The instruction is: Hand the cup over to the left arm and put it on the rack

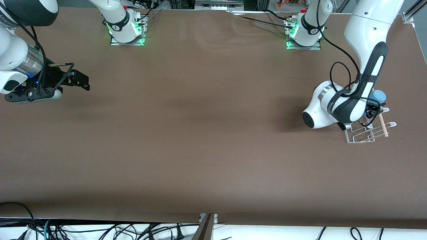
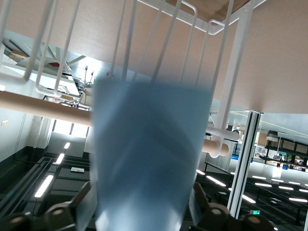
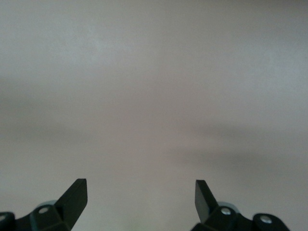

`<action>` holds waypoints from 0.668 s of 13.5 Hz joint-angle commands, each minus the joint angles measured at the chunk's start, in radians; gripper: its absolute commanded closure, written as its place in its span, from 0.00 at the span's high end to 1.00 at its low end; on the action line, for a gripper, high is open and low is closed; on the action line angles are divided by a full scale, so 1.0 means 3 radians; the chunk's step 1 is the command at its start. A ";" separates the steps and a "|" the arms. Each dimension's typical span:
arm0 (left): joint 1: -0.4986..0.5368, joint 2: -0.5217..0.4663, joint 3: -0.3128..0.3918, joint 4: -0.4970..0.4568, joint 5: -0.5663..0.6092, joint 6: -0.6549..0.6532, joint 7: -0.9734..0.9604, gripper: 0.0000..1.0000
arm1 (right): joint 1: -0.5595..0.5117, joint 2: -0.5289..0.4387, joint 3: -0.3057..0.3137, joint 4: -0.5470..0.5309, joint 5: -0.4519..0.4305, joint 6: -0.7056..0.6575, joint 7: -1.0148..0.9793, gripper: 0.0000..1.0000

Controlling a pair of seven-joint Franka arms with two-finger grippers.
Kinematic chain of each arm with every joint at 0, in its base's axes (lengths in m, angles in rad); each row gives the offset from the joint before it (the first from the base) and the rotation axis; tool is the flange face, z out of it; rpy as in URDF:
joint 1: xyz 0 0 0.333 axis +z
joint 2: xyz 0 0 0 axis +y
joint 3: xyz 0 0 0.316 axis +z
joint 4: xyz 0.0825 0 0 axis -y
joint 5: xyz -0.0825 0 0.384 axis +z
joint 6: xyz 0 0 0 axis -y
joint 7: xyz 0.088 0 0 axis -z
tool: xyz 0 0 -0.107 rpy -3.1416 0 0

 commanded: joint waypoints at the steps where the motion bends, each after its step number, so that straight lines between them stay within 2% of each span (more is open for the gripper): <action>1: -0.0012 -0.0150 -0.0019 0.0012 -0.0004 -0.0013 -0.0034 1.00 | -0.0012 0.0019 -0.0005 0.0064 -0.0042 -0.0025 -0.0016 0.99; 4: -0.0006 -0.0344 -0.0014 0.0434 -0.0743 -0.0029 -0.0034 1.00 | -0.0012 0.0014 -0.0005 0.0064 -0.0134 -0.0035 -0.0016 0.99; 7: 0.0024 -0.0463 0.0007 0.1012 -0.1510 -0.0105 -0.0150 1.00 | -0.0012 0.0019 -0.0015 0.0064 -0.0134 -0.0035 -0.0016 0.99; 9: 0.0024 -0.0468 -0.0019 0.1497 -0.1905 -0.0253 -0.0497 1.00 | -0.0012 0.0013 -0.0015 0.0064 -0.0139 -0.0030 -0.0016 0.99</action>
